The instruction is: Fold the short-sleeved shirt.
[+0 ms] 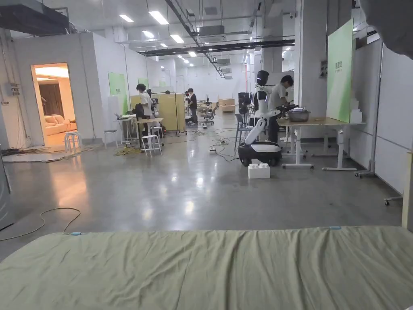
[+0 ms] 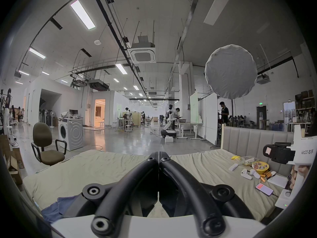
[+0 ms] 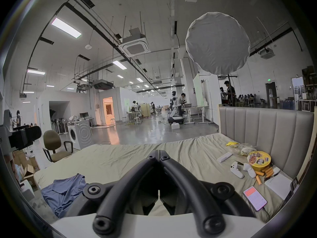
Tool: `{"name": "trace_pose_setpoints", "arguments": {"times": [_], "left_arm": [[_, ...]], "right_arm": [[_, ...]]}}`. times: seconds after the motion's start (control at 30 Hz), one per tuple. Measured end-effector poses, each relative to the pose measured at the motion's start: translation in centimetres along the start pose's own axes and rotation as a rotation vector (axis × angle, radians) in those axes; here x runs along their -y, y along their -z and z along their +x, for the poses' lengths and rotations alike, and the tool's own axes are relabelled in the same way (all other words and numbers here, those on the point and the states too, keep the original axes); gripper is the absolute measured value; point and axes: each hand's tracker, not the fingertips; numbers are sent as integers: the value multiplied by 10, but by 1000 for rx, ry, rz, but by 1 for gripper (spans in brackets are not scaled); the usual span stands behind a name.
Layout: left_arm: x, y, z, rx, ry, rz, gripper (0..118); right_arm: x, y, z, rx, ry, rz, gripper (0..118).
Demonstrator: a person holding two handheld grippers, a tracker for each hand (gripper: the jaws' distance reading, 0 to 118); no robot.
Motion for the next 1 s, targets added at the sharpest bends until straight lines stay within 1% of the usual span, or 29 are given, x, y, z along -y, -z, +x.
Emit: {"name": "trace_pose_setpoints", "arguments": {"times": [0.2, 0.67, 0.73, 0.83, 0.87, 0.93, 1.0], "left_arm": [[-1, -1, 1, 6, 13, -2, 0], [-3, 1, 1, 15, 9, -6, 0], [-3, 1, 0, 14, 10, -4, 0], [-5, 5, -5, 27, 27, -5, 0], [-7, 7, -6, 33, 30, -8, 0], [-16, 13, -10, 51, 66, -10, 0], [-22, 16, -7, 83, 208, -20, 0]], "right_arm": [[-1, 2, -2, 8, -17, -12, 0], [-6, 1, -4, -3, -19, 4, 0], [-7, 1, -4, -6, -12, 10, 0], [-10, 2, 0, -18, 28, 11, 0], [-11, 3, 0, -10, 23, 3, 0], [-20, 5, -3, 0, -121, 30, 0], [-25, 8, -7, -21, -279, 24, 0]]}}
